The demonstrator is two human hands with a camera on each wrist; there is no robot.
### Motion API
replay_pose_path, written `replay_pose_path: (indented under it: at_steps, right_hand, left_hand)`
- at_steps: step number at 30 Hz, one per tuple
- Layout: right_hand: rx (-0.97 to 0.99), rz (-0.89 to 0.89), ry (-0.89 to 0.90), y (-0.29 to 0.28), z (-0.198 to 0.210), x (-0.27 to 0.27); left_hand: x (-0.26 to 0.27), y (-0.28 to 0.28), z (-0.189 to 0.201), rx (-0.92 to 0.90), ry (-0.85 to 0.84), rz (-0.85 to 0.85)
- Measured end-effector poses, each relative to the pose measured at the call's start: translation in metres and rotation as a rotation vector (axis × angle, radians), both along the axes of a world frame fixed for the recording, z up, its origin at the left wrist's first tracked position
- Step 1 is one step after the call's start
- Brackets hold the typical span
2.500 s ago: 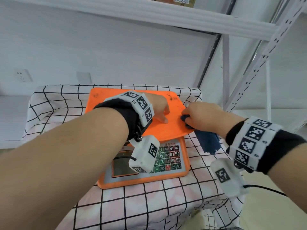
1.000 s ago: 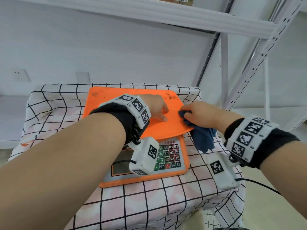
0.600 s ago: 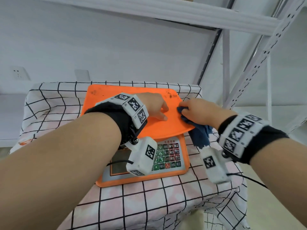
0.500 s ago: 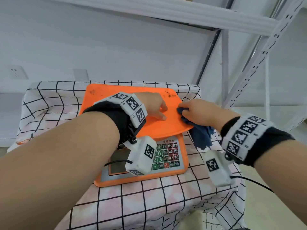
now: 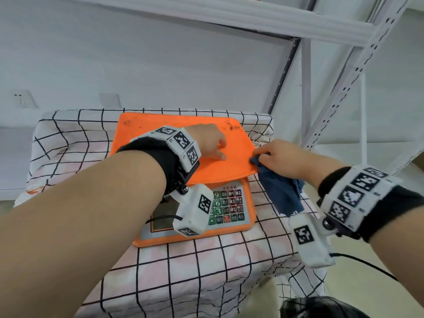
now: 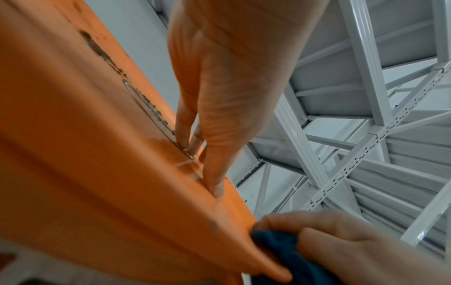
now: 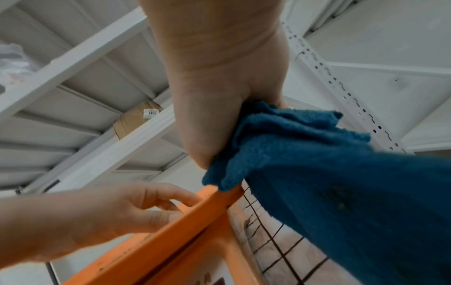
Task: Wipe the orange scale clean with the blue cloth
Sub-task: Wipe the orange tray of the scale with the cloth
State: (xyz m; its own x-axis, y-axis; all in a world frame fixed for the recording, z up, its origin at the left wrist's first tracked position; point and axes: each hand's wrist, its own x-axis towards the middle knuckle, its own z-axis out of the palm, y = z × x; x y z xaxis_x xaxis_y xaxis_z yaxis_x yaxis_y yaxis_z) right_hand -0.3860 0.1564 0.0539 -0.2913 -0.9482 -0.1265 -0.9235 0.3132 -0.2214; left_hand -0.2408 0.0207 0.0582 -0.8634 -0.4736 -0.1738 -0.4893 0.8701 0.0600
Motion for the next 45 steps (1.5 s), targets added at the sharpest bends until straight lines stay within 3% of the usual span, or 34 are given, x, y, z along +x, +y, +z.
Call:
replay_pose_path:
  at_steps: [6,15,23,30,32,39,45]
  right_hand:
    - [0.004,-0.005,0.007,0.005,0.01,0.006]
    - [-0.073,0.001,-0.024,0.004,0.0,0.027]
    - [-0.066,-0.122,0.221,-0.004,0.001,0.024]
    - [-0.251,0.01,0.26,-0.013,-0.013,0.041]
    - [-0.144,0.006,0.31,-0.016,-0.011,0.041]
    - [0.013,0.093,0.078,-0.002,0.012,0.024]
    - [0.006,0.099,0.225,-0.018,0.002,0.016]
  left_hand:
    - [0.013,0.012,-0.001,0.037,0.119,0.009]
    - [0.03,0.021,0.002,0.083,0.092,-0.009]
    - [0.027,0.02,0.006,0.076,0.095,0.033]
    - [0.027,0.016,0.004,0.061,0.119,0.062]
    - [0.027,0.016,0.001,0.062,0.118,0.056]
    - [0.029,0.013,-0.001,0.081,0.134,0.042]
    - [0.032,0.01,-0.004,0.102,0.134,0.019]
